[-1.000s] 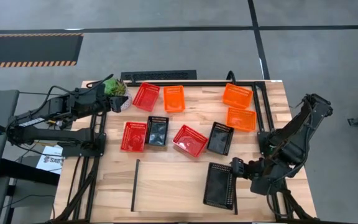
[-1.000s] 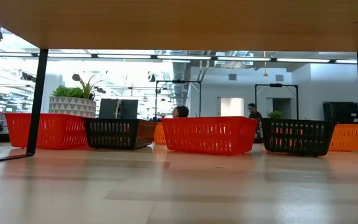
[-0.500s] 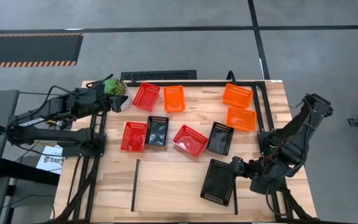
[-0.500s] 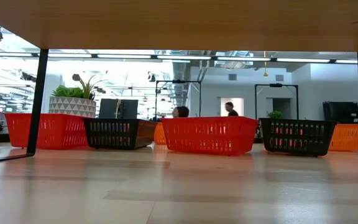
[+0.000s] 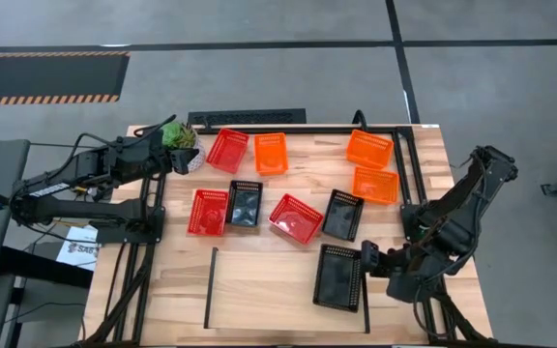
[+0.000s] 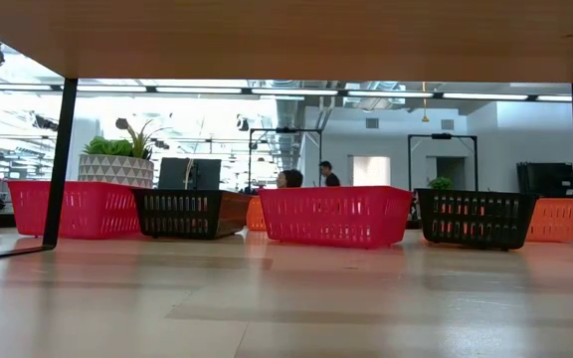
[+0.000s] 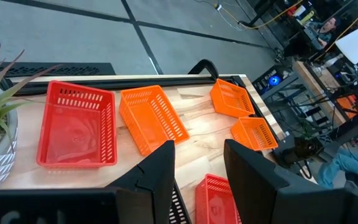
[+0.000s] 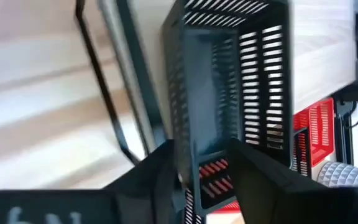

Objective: Stack baskets on shelf by color
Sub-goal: Put the top black bin on the shelf

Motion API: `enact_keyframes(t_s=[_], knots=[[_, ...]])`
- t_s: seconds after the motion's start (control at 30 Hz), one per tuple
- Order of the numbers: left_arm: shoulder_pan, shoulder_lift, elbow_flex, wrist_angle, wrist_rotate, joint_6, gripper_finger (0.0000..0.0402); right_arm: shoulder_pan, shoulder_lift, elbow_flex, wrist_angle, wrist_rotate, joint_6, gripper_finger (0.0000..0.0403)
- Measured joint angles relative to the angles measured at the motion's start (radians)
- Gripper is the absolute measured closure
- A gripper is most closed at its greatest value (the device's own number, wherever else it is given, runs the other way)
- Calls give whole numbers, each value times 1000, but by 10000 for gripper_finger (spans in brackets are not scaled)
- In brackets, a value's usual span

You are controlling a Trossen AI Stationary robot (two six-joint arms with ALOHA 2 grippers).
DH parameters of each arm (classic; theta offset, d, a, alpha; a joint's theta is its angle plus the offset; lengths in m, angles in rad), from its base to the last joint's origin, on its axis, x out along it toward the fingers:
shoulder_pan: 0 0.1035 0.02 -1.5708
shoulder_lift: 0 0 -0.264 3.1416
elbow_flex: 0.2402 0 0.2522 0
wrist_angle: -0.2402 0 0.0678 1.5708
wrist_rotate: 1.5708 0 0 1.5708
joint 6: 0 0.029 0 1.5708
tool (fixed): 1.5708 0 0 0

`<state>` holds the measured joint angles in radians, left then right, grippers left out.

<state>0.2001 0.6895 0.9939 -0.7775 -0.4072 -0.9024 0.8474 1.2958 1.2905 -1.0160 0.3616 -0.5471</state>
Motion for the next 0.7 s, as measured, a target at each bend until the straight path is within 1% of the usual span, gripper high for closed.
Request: enact_keyframes(t_s=[0.07,0.13,0.23,0.3,0.37,0.53,0.6,0.7], knots=[[0,0,0,0,2,0,275,1,-5,16,3,9,45,217],[0,0,0,0,6,0,275,3,-7,61,-2,56,91,213],[0,0,0,2,6,-1,275,3,-15,138,15,100,117,216],[0,0,0,3,6,-2,275,-18,-18,180,58,145,179,223],[0,0,0,3,7,-11,275,-73,-17,197,104,190,286,234],[0,0,0,4,8,-13,275,-262,-6,195,101,215,543,265],[0,0,0,4,8,-14,275,-331,14,196,100,215,635,281],[0,0,0,4,9,-15,275,-388,60,194,72,175,718,308]])
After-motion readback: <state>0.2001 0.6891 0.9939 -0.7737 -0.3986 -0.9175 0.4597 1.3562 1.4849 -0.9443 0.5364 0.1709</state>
